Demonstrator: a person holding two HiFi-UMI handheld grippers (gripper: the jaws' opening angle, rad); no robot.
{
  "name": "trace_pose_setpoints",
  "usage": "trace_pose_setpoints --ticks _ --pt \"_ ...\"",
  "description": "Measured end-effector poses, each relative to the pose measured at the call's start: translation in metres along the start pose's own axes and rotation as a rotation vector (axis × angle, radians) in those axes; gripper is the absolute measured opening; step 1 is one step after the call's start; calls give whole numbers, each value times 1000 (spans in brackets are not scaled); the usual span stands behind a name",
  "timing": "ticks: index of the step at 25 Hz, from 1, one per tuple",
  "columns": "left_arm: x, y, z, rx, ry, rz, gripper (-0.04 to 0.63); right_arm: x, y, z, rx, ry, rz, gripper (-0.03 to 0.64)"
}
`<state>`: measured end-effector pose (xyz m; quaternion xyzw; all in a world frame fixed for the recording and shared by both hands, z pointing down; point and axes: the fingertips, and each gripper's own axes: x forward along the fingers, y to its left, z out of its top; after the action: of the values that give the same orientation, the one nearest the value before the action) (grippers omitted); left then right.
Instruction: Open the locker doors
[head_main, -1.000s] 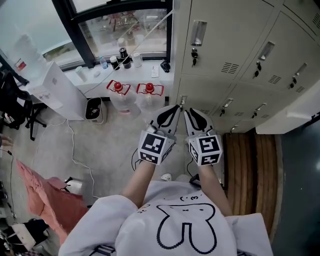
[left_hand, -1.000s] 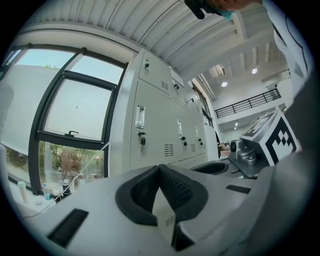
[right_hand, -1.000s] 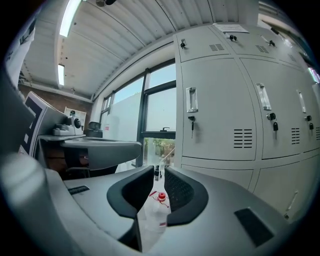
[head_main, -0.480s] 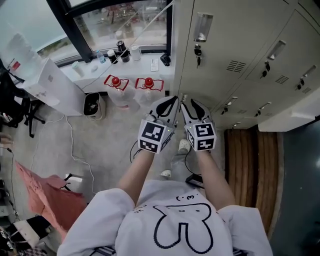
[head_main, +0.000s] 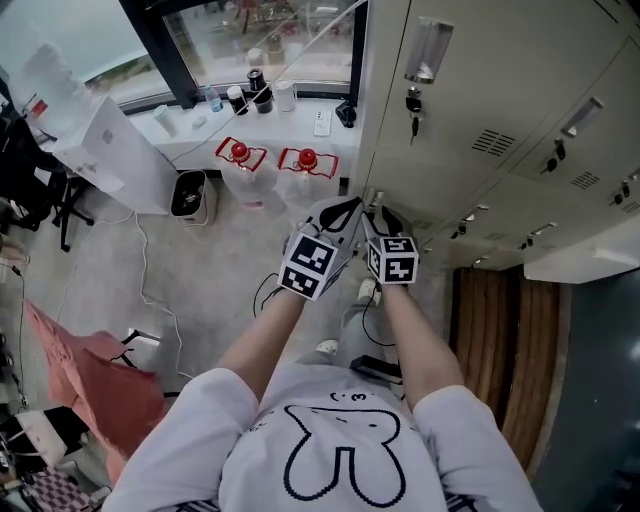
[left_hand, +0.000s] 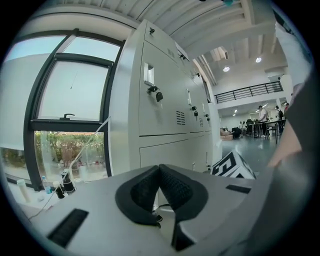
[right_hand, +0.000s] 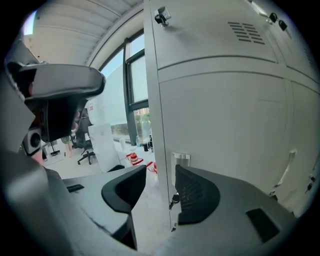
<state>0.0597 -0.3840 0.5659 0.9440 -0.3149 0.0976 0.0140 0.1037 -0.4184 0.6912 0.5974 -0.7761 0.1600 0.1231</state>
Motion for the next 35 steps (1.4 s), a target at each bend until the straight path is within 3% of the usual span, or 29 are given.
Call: trace_pose_setpoints --ticks 4,10,18,28,35 --pt "-1 5 -8 -23 4 15 4 22 -11 -17 22 22 -14 161" --pt "-8 14 -5 -22 -15 40 3 49 -17 -24 -36 37 -33 161" --pt "-8 15 -5 -2 -23 40 4 65 -16 -9 -30 -18 -45 163" --pt "-9 8 -5 -30 -26 33 4 43 -5 -18 -8 -6 -29 163" --pt "-12 -2 -9 -50 -16 23 3 9 3 -36 -56 36 -3 163"
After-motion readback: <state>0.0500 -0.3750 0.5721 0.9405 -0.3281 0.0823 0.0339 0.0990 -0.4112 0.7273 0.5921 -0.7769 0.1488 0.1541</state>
